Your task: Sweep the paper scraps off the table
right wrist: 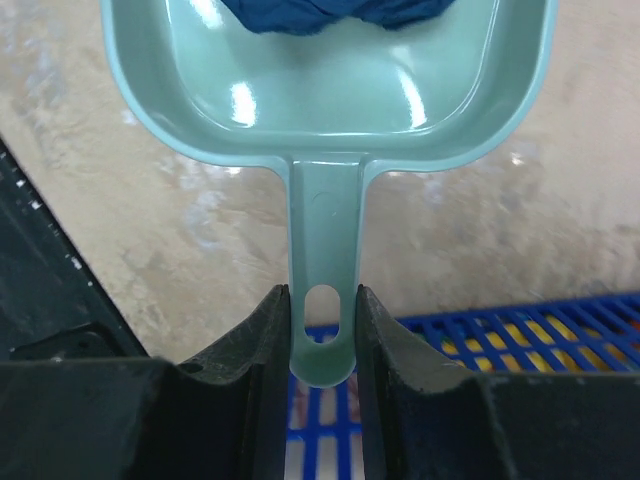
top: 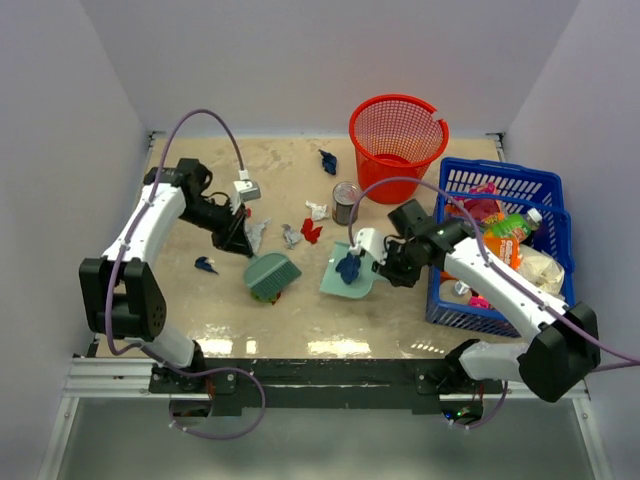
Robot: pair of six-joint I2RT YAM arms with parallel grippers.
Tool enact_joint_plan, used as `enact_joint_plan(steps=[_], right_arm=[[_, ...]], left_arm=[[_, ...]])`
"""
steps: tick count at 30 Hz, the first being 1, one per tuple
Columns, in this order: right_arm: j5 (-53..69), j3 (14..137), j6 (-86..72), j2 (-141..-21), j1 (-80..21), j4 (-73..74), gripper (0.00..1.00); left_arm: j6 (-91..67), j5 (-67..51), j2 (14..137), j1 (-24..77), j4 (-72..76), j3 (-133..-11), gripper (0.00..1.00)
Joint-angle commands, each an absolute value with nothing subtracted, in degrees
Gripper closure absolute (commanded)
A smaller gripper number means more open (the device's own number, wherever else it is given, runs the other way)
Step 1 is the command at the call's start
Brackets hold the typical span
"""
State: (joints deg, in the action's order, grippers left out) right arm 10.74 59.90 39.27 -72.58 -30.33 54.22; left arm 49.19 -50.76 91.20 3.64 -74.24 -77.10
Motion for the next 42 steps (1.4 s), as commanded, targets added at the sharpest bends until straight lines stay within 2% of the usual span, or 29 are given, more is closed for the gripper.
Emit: enact_joint_plan(steps=[1,4,7,10,13,14,17,20,23,31,42], right_arm=[[7.6,58.0,40.4,-71.5,-35.1,52.6,1.0],[7.2,59.0,37.0,-73.5,-37.9,53.4,1.0],[5.2,58.8,35.2,-74.3,-42.7,52.3,1.0],[1.8,58.6,36.1,-75.7,-46.1,51.0,1.0],[1.1,59.4,36.6,-78.6,-46.8,49.9,1.0],[1.2,59.8,36.5,-79.7,-46.9,49.8,1.0],[2.1,62.0,34.2,-84.7,-47.1,50.6,1.0],[3.3,64.5,31.7,-88.2,-47.1,51.5,1.0],[3.3,65.9,31.8,-89.7,-47.2,51.2,1.0],[5.0,69.8,33.2,-94.4,-47.8,53.7,1.0],[6.4,70.6,35.2,-96.9,-50.1,52.4,1.0]], left_arm=[[43.3,-56.1,89.0,0.1,-75.4,-81.2,1.0],[39.2,-53.9,89.2,-3.2,-75.1,-87.1,1.0],[34.9,-46.8,90.5,-5.5,-73.6,-91.5,1.0],[29.4,-36.2,90.9,-7.4,-71.8,-97.8,1.0],[25.7,-21.7,91.4,-7.8,-71.3,-101.4,1.0],[25.1,-13.2,91.5,-7.7,-71.1,-101.9,1.0],[25.5,-2.9,92.4,-7.9,-71.3,-102.6,1.0],[26.4,1.5,92.8,-8.0,-70.9,-100.1,1.0],[25.8,4.1,93.9,-8.0,-71.4,-96.8,1.0],[23.4,2.3,95.0,-8.1,-72.1,-90.1,1.0],[21.7,-18.0,95.2,-5.9,-73.8,-85.1,1.0]])
